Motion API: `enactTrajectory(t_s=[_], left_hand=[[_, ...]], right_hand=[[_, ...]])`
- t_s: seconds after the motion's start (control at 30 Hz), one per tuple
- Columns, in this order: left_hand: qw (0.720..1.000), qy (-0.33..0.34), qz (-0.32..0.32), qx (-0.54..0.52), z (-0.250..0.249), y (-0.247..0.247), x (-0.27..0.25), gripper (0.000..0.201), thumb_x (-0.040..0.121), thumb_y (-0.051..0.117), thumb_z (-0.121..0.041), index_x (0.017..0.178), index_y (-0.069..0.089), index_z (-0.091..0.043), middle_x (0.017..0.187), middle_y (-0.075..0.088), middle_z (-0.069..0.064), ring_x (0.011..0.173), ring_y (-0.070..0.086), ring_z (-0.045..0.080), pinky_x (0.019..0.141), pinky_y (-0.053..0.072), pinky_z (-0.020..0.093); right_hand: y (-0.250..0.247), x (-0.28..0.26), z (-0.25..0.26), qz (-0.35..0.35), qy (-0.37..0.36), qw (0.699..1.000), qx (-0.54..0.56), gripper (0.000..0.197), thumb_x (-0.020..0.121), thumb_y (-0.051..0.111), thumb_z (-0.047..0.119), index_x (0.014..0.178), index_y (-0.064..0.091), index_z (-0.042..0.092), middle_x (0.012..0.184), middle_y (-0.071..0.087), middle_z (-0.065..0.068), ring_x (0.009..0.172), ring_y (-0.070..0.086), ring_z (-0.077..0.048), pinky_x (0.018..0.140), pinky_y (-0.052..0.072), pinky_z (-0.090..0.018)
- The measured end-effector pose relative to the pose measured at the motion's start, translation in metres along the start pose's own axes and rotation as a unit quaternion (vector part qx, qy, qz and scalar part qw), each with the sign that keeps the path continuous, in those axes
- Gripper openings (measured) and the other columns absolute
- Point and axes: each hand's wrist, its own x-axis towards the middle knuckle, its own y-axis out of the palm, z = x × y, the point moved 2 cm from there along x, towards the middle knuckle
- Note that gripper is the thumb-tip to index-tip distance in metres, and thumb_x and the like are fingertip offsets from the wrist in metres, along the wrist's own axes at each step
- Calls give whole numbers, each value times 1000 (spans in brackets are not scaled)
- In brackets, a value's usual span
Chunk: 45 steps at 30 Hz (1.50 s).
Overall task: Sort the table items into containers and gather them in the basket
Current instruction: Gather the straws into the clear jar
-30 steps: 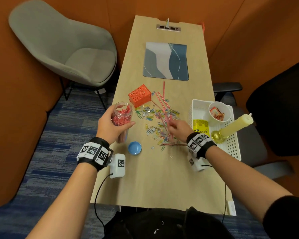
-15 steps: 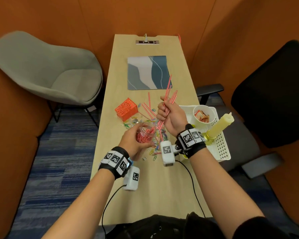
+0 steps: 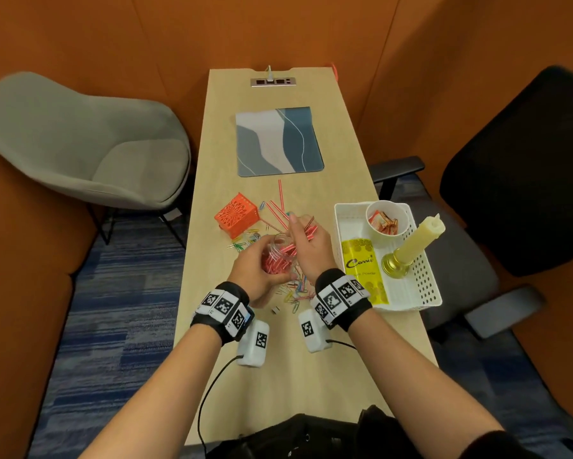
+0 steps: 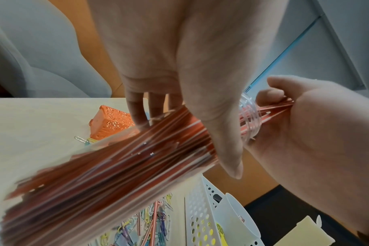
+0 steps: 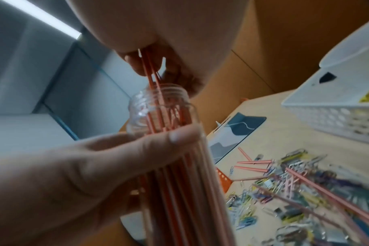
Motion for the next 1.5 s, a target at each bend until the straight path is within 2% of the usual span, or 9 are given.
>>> enactTrajectory(t_s=[0.27, 0.73, 0.83, 0.97, 1.13, 1.23, 1.37, 1.43, 1.5], left_hand=[[999, -5, 0, 53, 9, -4, 12, 80, 61, 94, -42, 129, 53, -28, 120, 65, -6, 106, 65, 15, 96, 53, 41], [987, 7, 27, 160, 19, -3, 34, 80, 65, 90, -49, 130, 49, -28, 118, 59, -3, 104, 59, 20, 93, 50, 44], [990, 1, 27, 139, 22, -7, 36, 82, 66, 90, -47, 133, 48, -26, 124, 59, -3, 108, 60, 18, 95, 51, 43], [991, -2, 26, 131, 28, -12, 40, 86, 65, 90, -48, 135, 47, -24, 128, 58, 0, 113, 60, 21, 98, 50, 45], [991, 13, 33, 125, 26, -10, 50, 84, 64, 90, -47, 134, 49, -25, 122, 59, 0, 109, 58, 20, 95, 50, 46], [996, 3, 25, 86, 26, -14, 53, 84, 66, 91, -43, 136, 48, -24, 124, 59, -1, 110, 59, 18, 98, 50, 41], [997, -13, 2, 72, 33, -27, 59, 85, 69, 90, -39, 139, 46, -22, 127, 55, -6, 116, 57, 16, 104, 45, 34], [998, -19, -3, 68, 40, -32, 63, 87, 68, 89, -45, 139, 45, -24, 132, 57, -2, 119, 57, 19, 105, 47, 42], [998, -28, -10, 62, 46, -35, 69, 87, 67, 89, -48, 139, 46, -24, 131, 58, 0, 118, 58, 19, 103, 49, 44]], right_hand=[[-28, 17, 5, -47, -89, 989, -112, 32, 89, 71, 30, 68, 59, 10, 61, 56, 6, 54, 45, -2, 56, 42, -18], [-15, 35, -11, 145, -9, 968, -204, 23, 77, 82, 20, 68, 65, 8, 65, 66, -3, 53, 57, -5, 59, 49, -24], [-21, 43, -9, 113, 13, 981, -154, 20, 78, 82, 28, 81, 69, 14, 81, 71, -3, 65, 69, -16, 61, 57, -28], [-29, 47, -5, 75, 46, 996, -32, 11, 82, 78, 10, 86, 70, 4, 79, 73, -17, 68, 74, -26, 66, 60, -32], [-9, 44, -18, 105, -11, 978, -181, 5, 80, 80, 19, 83, 80, 15, 70, 72, 9, 66, 61, 1, 68, 47, -16], [0, 50, -19, 158, -79, 952, -250, 21, 94, 63, 30, 86, 80, 22, 82, 71, 11, 81, 58, -4, 77, 43, -21], [-20, 69, -39, -29, 0, 986, -162, 28, 99, 55, 28, 89, 78, 15, 80, 69, 4, 76, 63, -7, 72, 49, -16], [-27, 79, -71, -40, 114, 946, -300, 22, 90, 66, 34, 82, 74, 16, 78, 71, 1, 78, 67, -17, 78, 55, -26], [-21, 78, -104, 84, 239, 852, -458, 34, 82, 73, 46, 84, 68, 13, 88, 70, -5, 88, 67, -24, 80, 54, -31]])
